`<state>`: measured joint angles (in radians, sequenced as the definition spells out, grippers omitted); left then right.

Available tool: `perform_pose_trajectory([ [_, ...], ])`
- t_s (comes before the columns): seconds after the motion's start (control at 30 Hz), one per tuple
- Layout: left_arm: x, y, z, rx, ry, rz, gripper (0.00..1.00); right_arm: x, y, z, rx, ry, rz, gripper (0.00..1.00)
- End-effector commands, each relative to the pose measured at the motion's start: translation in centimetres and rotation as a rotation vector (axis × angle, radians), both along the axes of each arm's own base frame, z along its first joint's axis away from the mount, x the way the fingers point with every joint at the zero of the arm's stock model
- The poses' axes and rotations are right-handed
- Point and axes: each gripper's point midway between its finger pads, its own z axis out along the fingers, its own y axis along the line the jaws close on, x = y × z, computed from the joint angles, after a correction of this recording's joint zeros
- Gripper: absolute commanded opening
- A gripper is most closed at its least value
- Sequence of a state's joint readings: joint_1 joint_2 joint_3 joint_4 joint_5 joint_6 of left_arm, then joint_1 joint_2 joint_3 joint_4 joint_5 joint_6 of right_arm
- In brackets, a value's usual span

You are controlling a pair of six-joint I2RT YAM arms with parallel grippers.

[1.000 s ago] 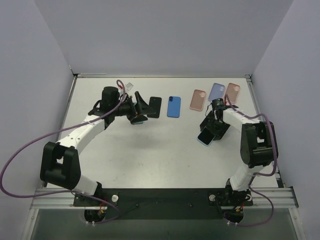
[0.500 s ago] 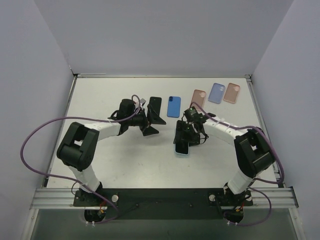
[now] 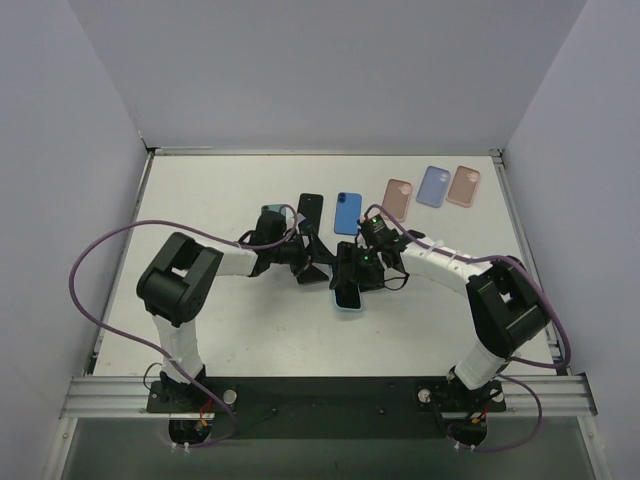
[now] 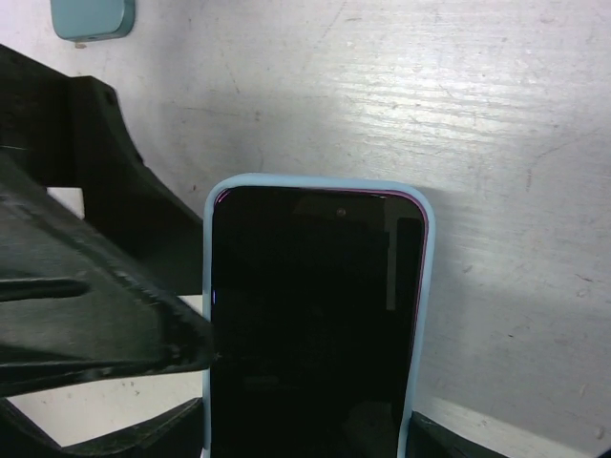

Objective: Take the phone out of the phone case
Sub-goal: Pick up the phone at the center of the board.

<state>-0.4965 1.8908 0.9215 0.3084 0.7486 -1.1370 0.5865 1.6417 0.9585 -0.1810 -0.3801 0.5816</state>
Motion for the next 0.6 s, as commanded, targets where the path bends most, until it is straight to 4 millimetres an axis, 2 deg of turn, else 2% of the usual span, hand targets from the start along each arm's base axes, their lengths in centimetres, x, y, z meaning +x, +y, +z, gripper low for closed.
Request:
perform_pose_trajectory([
  [0.0,0.0,-0.7,-0.6,-0.021,-0.015,0.002,0.76,0.2,1.8,2.9,0.101,-0.056,0.034,0.00],
  [0.17,-0.3,-1.4,-0.7,-0.023,-0.017,-0.014,0.61,0.1,2.5,3.3,0.122,-0.051,0.050,0.00],
  [0.37,-0.5,-2.2,-0.4,-0.027,-0.034,-0.037,0.57,-0.1,3.0,3.8,0.128,-0.055,0.072,0.00],
  [0.47,-0.4,-2.4,-0.2,-0.028,-0.033,-0.043,0.35,-0.3,3.0,4.2,0.123,-0.063,0.087,0.00],
  [0.5,-0.3,-2.5,0.0,-0.034,-0.037,-0.045,0.22,-0.2,2.9,4.3,0.120,-0.066,0.086,0.00],
  [0.57,-0.1,-2.7,0.7,-0.050,-0.051,-0.051,0.06,-0.3,2.6,4.6,0.105,-0.071,0.081,0.06],
])
